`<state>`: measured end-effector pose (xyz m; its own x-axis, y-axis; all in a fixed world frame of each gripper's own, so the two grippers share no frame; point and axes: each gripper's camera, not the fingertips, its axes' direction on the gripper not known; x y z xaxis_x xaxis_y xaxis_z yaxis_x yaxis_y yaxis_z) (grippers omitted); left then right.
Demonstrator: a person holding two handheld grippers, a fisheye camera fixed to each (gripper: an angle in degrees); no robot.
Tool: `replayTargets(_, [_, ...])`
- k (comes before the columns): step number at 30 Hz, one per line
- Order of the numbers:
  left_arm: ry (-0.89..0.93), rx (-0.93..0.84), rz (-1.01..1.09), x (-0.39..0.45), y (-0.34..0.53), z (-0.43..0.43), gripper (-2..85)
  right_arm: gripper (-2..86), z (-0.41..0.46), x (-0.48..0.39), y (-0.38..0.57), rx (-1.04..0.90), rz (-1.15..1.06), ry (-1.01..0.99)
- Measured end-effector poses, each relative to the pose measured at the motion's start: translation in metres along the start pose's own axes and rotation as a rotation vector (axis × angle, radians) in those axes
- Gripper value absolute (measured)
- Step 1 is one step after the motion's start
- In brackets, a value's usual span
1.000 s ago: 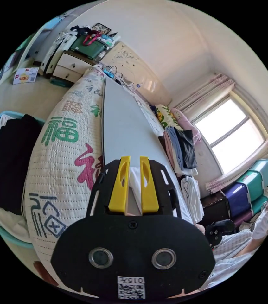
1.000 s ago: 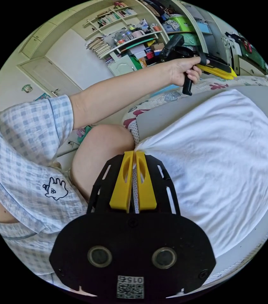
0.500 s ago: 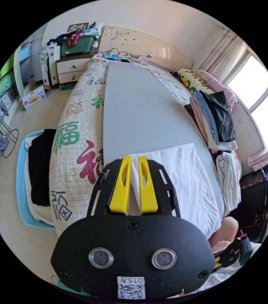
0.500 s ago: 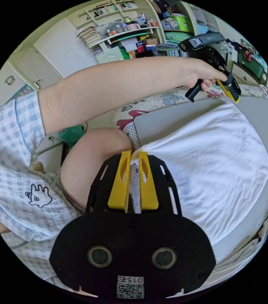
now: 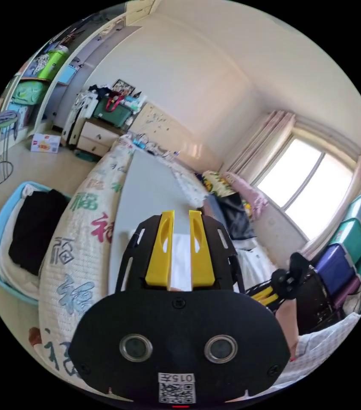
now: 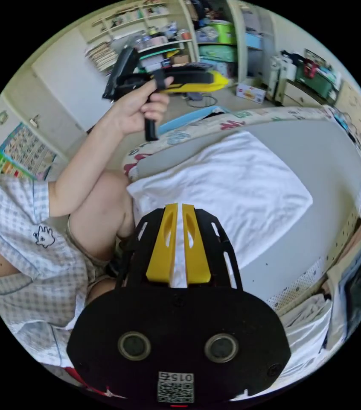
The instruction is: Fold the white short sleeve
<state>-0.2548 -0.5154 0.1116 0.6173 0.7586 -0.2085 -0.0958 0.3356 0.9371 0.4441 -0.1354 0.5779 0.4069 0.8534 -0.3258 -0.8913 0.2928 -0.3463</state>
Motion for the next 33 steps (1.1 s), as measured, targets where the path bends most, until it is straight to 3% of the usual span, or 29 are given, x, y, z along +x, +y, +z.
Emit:
replayTargets(4, [0.079,-0.085,-0.041,-0.034,-0.023,0.018,8.6,4.6,-0.02,0.09,0.055,0.166,0.286,0.046])
replayTargets(8, [-0.061,-0.134,-0.025,-0.049,-0.034,0.028,11.2,7.1,-0.036,0.144,0.099,0.324,0.502,0.078])
replayTargets(12, [-0.023,-0.197,-0.18,-0.099,-0.033,0.041,13.9,6.5,-0.025,0.203,0.125,0.364,0.684,0.079])
replayTargets(17, [0.012,-0.179,-0.367,-0.15,-0.028,0.042,16.1,4.9,-0.01,0.234,0.078,0.315,0.611,0.091])
replayTargets(20, [0.047,-0.19,-0.375,-0.16,-0.035,0.044,16.4,3.8,0.013,0.213,0.014,0.303,0.424,0.044])
replayTargets(22, [0.068,-0.168,-0.412,-0.167,-0.037,0.044,16.8,4.0,0.058,0.209,-0.049,0.169,0.361,0.015])
replayTargets(26, [0.138,-0.17,-0.479,-0.182,-0.032,0.052,17.0,0.2,0.145,0.222,-0.11,-0.103,0.404,0.138])
replayTargets(30, [0.183,-0.13,-0.545,-0.198,-0.03,0.05,16.5,-0.3,0.184,0.21,-0.133,-0.063,0.299,0.121])
replayTargets(33, [0.177,-0.134,-0.548,-0.203,-0.033,0.051,15.4,-0.4,0.215,0.212,-0.144,-0.058,0.261,0.001])
